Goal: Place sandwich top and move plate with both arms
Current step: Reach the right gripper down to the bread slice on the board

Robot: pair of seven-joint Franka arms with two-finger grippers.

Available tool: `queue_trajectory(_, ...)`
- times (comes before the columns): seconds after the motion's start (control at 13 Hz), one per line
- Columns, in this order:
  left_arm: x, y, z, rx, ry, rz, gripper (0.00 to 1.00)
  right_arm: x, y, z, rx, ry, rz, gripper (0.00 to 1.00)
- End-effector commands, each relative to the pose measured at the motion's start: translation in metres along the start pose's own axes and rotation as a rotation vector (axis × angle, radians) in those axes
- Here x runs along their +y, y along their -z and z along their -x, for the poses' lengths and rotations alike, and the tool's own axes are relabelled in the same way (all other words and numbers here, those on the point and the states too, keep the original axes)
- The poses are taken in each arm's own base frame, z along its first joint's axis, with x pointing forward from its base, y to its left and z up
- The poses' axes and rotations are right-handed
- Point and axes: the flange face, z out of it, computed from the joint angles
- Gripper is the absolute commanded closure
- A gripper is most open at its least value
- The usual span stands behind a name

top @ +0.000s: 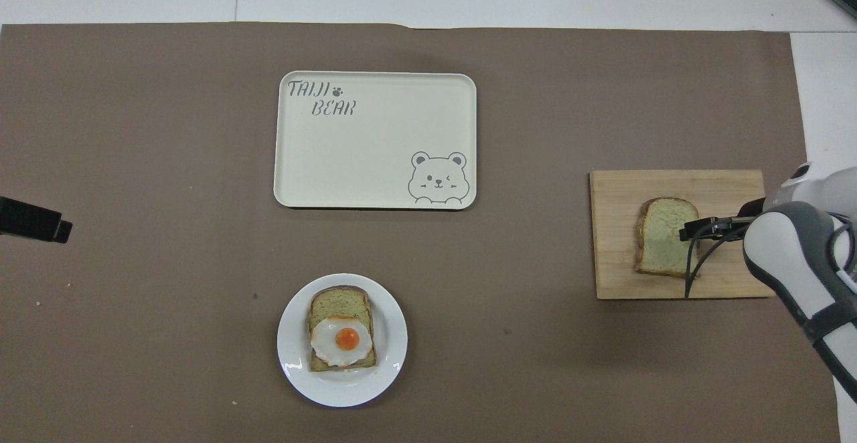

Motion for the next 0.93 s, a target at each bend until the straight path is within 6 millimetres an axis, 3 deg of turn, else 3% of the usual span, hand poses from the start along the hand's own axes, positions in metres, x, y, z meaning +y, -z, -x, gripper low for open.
queue_trajectory(0.0,-0.0011,0.0010,0.0083,-0.003,0.010,-0.006,0.00,0.0060,-0.0149,0.0030,-0.005,0.008,-0.026,0.00)
queue_trajectory(0.08,-0.0011,0.0011,0.0082,-0.002,0.010,-0.007,0.00,0.0061,-0.0147,0.0029,-0.004,0.008,-0.026,0.00)
queue_trajectory(0.15,-0.0009,0.0014,0.0092,-0.005,0.011,-0.006,0.00,0.0060,-0.0155,0.0035,-0.007,0.008,-0.027,0.14)
queue_trajectory(0.39,-0.0011,0.0008,0.0085,-0.005,0.010,-0.006,0.00,0.0053,-0.0152,0.0033,-0.005,-0.013,-0.041,1.00)
queue_trajectory(0.85,-0.0009,0.0015,0.0091,-0.003,0.010,-0.006,0.00,0.0036,-0.0154,0.0027,-0.006,-0.036,-0.058,1.00)
